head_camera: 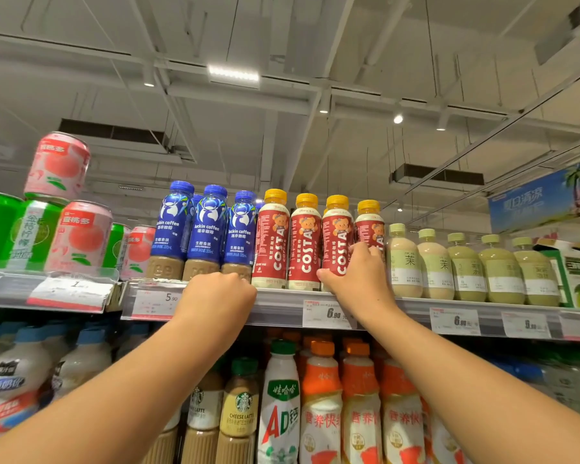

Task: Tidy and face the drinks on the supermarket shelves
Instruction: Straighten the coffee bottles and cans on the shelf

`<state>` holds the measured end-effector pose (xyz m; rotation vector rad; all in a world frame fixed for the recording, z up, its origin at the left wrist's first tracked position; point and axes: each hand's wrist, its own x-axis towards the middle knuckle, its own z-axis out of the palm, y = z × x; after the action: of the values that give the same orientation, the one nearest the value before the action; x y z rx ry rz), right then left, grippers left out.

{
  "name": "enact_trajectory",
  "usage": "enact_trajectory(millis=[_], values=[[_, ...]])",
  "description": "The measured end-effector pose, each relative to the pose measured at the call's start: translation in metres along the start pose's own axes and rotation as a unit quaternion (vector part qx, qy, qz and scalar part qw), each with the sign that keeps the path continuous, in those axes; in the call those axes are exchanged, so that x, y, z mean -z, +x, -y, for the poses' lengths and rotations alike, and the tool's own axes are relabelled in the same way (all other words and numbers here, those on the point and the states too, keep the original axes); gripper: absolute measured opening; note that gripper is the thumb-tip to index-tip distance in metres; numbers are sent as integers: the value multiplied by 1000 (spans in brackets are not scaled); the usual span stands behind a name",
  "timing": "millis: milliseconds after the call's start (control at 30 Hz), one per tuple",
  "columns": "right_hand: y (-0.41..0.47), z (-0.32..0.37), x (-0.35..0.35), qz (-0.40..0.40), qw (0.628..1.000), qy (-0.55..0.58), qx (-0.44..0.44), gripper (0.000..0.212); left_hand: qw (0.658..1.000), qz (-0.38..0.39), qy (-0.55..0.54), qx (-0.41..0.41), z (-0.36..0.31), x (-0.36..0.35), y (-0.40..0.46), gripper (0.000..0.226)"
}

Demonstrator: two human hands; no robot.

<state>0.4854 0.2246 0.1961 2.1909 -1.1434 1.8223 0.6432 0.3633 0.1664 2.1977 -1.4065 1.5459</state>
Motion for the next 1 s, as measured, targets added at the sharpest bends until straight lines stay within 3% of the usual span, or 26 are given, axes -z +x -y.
enact_trajectory(millis=[300,400,467,600,733,800,867,1000], values=[[-1,-9,-5,-9,1000,-14,13,40,997,-36,-69,23,0,-12,-6,25],[-20,-11,-2,-38,997,56,43,30,992,-60,-105,23,1,-21,-13,37],[-49,-15,-1,-47,987,107,110,23,989,-74,-126,23,0,-24,-16,45],[-144,-43,-16,52,974,100,198,29,990,-86,-105,23,-5,-30,-30,59],[-237,-90,-32,226,961,17,157,37,980,-101,-168,-38,-40,-64,-117,70],[-263,-109,-36,276,950,-42,141,43,968,-67,-232,-70,-59,-90,-171,59],[-277,-121,-39,304,937,-86,147,49,965,22,-255,-53,-70,-112,-210,53],[-289,-125,-48,277,945,-96,145,52,963,107,-247,-11,-73,-141,-241,58]])
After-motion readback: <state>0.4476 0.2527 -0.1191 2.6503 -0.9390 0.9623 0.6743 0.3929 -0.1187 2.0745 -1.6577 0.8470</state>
